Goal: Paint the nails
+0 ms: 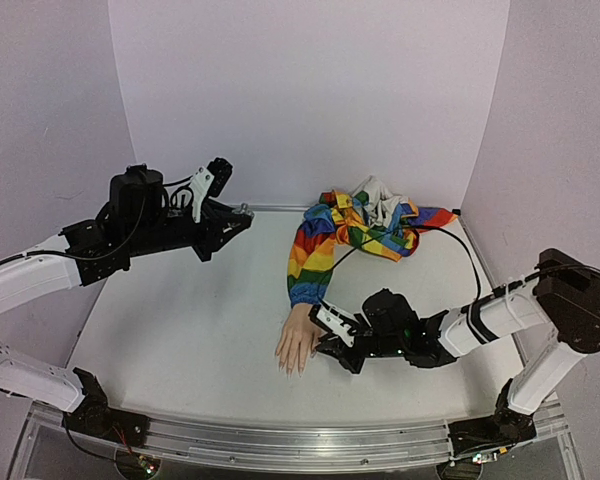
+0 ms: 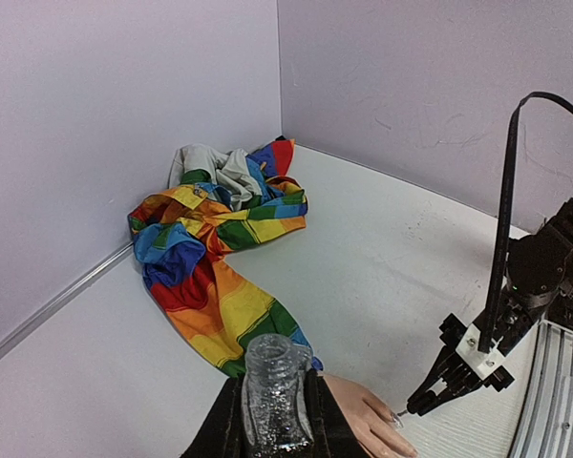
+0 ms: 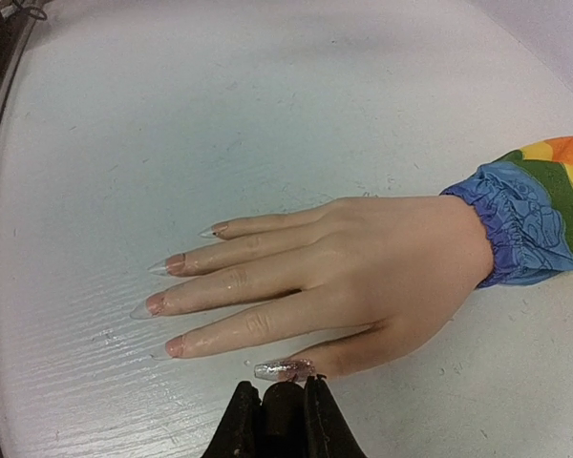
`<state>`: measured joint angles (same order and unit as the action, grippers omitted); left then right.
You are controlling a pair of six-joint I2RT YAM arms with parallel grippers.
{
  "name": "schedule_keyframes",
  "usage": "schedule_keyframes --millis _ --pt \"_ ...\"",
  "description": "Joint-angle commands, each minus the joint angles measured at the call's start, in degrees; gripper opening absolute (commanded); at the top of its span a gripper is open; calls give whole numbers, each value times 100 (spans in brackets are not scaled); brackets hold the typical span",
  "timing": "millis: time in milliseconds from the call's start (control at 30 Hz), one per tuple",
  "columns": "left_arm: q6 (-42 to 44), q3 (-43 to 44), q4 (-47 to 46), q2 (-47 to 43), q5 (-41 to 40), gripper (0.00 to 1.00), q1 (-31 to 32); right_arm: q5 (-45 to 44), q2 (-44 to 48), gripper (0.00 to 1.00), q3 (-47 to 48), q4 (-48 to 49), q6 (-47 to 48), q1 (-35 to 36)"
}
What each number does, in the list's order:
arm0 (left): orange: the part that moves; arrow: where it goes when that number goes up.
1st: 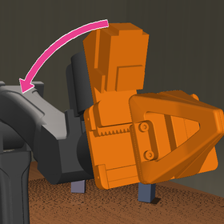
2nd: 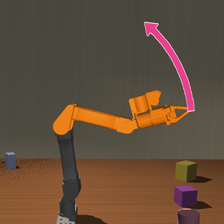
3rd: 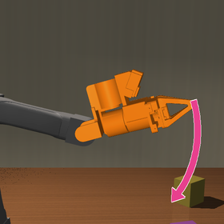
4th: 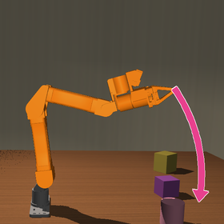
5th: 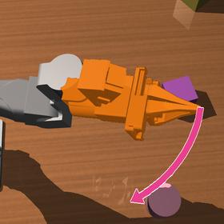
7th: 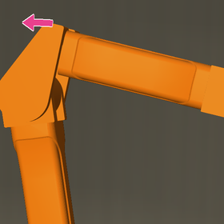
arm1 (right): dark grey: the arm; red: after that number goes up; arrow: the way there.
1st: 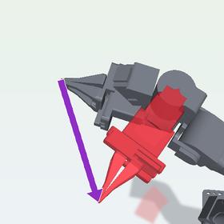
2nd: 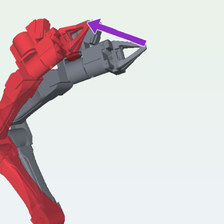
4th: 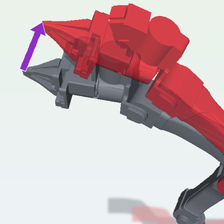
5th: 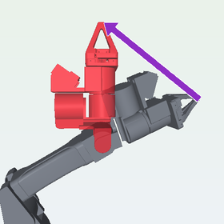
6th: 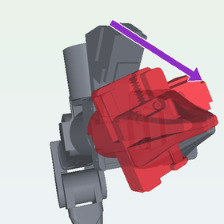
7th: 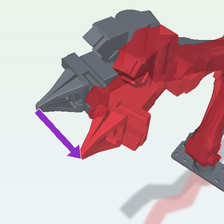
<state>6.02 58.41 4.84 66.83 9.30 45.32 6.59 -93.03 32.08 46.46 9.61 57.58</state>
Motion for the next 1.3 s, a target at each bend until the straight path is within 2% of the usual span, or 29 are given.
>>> schedule_keyframes --millis 0,833,1267 --pt "52 48 -335 -74 62 0 -32 -13 -32 0 195 118 50 35" --pt "70 32 -330 -99 39 0 -32 450 -266 0 236 47 -67 42" --pt "80 23 -331 -92 24 0 -30 579 171 0 196 -313 -146 67"
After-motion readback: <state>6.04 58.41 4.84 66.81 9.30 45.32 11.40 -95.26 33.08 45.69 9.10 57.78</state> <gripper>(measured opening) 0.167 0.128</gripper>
